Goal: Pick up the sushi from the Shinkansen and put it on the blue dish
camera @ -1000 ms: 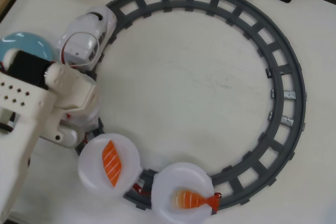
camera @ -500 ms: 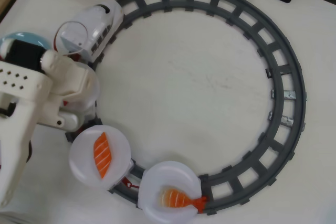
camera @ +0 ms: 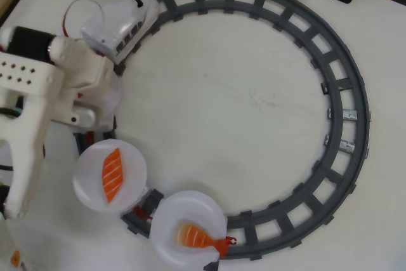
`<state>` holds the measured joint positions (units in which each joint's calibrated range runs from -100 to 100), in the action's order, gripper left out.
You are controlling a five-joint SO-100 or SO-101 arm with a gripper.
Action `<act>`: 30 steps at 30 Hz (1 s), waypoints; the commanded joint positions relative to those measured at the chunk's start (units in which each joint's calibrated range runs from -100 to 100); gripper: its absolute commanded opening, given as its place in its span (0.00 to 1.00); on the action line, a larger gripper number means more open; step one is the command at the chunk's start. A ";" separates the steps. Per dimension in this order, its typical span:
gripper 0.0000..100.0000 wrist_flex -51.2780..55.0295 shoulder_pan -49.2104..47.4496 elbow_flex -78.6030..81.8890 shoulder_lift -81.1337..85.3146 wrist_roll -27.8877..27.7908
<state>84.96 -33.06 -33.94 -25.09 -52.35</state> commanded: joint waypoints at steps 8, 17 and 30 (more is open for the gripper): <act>0.03 14.28 -4.88 -20.34 0.58 1.20; 0.03 14.28 -14.91 -16.73 0.33 5.28; 0.03 7.40 -24.07 -6.81 -4.15 9.26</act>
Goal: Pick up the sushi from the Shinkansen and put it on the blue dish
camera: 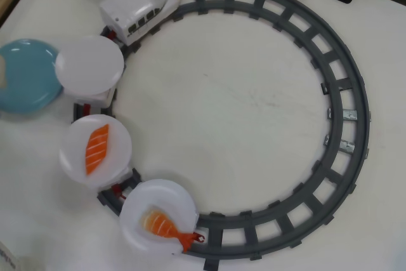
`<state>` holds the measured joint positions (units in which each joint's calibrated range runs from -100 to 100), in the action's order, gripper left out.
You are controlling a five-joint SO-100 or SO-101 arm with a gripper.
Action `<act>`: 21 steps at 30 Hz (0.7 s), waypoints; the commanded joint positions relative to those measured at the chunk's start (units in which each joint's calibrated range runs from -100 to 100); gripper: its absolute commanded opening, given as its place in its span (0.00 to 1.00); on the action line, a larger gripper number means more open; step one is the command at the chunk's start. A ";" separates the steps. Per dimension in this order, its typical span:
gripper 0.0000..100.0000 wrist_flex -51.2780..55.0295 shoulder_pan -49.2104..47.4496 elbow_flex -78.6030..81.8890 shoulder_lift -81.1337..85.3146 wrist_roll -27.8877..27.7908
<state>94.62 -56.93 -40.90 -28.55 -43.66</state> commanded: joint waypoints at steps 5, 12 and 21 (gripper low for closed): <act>0.03 -5.66 -0.64 0.05 -5.00 0.62; 0.03 -12.12 0.06 -2.21 -10.89 1.30; 0.20 -11.44 1.56 -13.48 -18.27 1.40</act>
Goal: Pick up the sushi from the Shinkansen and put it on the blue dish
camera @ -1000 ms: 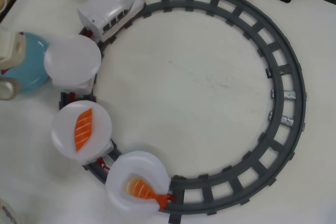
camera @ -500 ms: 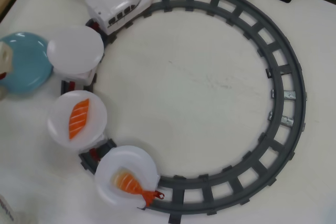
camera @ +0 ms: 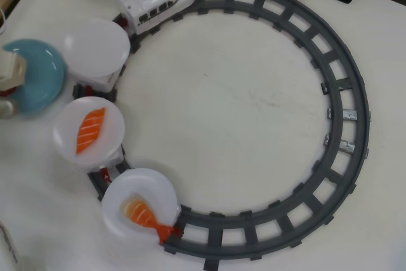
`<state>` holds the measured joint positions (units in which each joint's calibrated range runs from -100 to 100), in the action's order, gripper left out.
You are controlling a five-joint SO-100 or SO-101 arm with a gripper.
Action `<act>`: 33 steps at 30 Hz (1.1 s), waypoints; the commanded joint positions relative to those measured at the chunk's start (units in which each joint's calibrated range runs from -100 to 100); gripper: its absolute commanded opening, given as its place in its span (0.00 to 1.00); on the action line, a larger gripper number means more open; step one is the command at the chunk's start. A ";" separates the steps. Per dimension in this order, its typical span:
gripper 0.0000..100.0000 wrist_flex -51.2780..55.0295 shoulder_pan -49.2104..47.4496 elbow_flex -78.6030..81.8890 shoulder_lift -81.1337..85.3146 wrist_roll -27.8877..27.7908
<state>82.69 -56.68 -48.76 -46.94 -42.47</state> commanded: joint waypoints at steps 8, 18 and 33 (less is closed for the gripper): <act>0.32 7.63 2.10 -12.82 1.19 -0.15; 0.31 16.63 3.69 -22.11 7.75 8.11; 0.31 16.63 4.48 18.56 35.04 27.04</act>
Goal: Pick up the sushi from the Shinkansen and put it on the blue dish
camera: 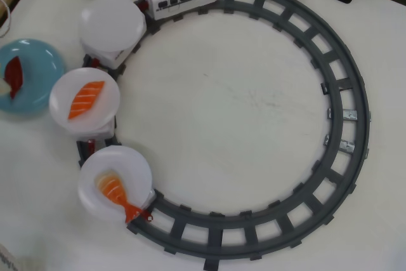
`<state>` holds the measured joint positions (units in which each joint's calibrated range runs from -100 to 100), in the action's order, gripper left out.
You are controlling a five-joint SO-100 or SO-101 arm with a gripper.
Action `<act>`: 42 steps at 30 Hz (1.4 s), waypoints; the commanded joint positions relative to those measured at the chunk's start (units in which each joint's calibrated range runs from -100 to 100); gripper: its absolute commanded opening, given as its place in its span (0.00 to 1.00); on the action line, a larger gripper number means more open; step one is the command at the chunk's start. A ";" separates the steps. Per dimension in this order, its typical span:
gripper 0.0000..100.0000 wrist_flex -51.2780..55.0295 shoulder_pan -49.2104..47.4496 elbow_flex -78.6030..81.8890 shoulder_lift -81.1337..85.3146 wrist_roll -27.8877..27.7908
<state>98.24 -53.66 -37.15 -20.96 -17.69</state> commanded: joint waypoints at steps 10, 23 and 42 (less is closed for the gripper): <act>0.26 0.32 3.48 32.01 27.31 6.66; 0.05 -10.80 4.36 63.66 51.94 9.74; 0.03 -29.06 4.36 102.34 81.72 10.89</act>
<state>71.43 -49.98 62.76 56.56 -7.19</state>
